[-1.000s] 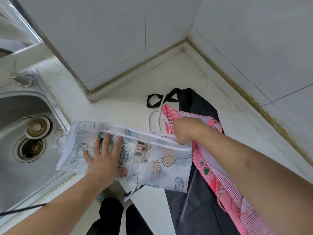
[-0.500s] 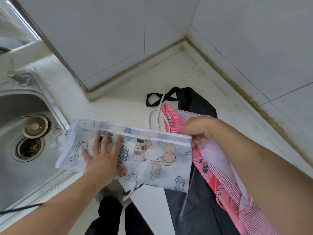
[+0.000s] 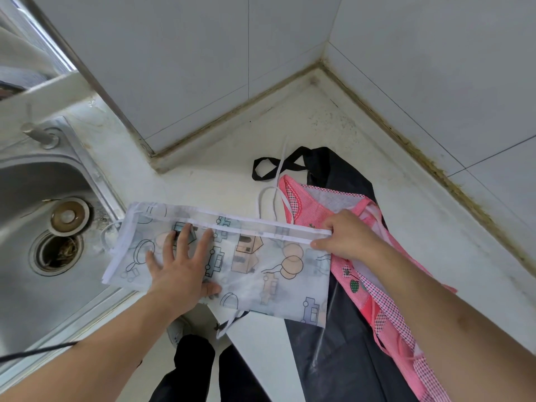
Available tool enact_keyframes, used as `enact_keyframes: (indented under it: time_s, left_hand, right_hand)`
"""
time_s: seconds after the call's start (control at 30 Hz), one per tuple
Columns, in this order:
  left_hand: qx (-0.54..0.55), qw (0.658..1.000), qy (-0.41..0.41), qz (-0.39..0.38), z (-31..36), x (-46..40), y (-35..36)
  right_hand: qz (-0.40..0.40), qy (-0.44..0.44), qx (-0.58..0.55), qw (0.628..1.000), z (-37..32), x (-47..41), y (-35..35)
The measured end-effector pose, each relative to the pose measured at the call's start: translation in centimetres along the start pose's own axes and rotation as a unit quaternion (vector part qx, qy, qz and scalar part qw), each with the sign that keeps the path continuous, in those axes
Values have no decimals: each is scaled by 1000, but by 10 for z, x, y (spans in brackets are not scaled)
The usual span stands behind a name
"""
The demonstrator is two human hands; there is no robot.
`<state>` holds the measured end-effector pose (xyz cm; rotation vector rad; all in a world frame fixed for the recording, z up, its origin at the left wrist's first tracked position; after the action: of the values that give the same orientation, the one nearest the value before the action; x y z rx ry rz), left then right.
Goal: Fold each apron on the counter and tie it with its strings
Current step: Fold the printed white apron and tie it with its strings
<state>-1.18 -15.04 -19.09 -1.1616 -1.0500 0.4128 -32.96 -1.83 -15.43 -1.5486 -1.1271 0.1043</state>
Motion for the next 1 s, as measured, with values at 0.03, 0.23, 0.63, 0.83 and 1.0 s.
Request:
enact_keyframes:
  time_s: [0.03, 0.23, 0.63, 0.83, 1.0]
  left_hand:
    - [3, 1000, 2, 0, -1, 1, -1]
    - [-2, 1000, 11, -21, -3, 1, 0]
    - [9, 999, 20, -25, -2, 3, -1]
    - [17, 999, 26, -17, 0, 5, -2]
    - [81, 996, 28, 20, -2, 5, -17]
  right_hand:
    - [28, 10, -8, 1000, 1, 1, 0]
    - [138, 58, -135, 979, 17, 17, 16]
    - [228, 159, -307, 910, 17, 65, 61]
    - [292, 170, -287, 897, 16, 73, 60]
    - [274, 165, -264, 910, 18, 74, 67]
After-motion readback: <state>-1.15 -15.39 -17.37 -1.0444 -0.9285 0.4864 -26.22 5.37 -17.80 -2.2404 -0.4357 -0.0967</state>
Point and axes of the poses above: each hand's wrist, its own x-axis away from the middle knuckle, its own y-axis out of the palm, z = x × y, the point moved 5 cm from there along -x, towards the middle knuckle, and after that the axes turned 11 degrees about z, right-handed, at the moved point
